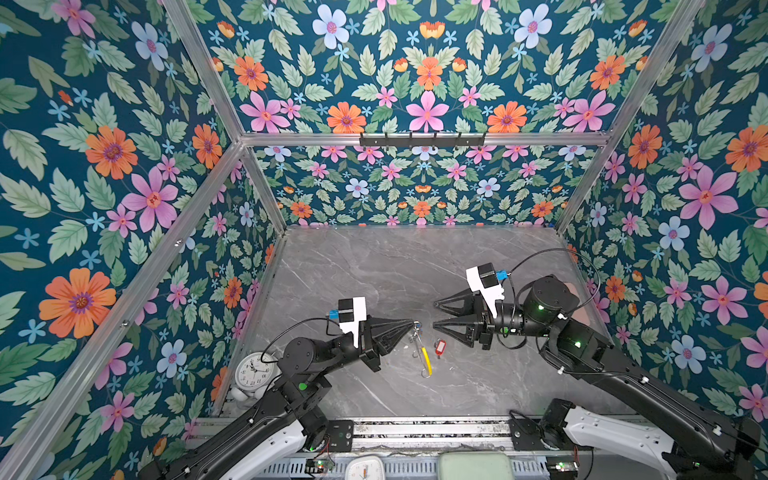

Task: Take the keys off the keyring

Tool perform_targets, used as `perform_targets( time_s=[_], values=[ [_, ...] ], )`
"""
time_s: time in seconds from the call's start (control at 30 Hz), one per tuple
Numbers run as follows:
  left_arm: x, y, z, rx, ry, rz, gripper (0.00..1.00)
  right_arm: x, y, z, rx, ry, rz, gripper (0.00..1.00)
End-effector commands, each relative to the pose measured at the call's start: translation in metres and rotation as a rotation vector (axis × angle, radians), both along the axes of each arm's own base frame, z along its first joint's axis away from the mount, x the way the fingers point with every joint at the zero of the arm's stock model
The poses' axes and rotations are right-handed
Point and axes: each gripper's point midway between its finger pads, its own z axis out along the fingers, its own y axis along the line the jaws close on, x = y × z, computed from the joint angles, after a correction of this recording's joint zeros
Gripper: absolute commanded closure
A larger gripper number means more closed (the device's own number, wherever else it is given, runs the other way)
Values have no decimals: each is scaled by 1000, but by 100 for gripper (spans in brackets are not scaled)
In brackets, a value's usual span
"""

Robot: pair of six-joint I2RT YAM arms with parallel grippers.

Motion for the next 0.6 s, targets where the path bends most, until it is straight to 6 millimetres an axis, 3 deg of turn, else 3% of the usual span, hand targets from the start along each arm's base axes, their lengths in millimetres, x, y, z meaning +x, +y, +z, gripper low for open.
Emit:
perform_targets(
  time_s=[0.0,0.13,0.3,0.57],
  values=[
    [-2,9,20,-99,-40,13,100,-7,7,20,83,3,76,48],
    [1,7,18,-107,-30,11,100,-10,13,16,77,19,113,52],
    [4,7,16,-120,-21,18,100,-10,18,6,45,38,119,66],
    [8,9,13,-130,-15,41,100,-10,21,-3,30,55,119,72]
  ],
)
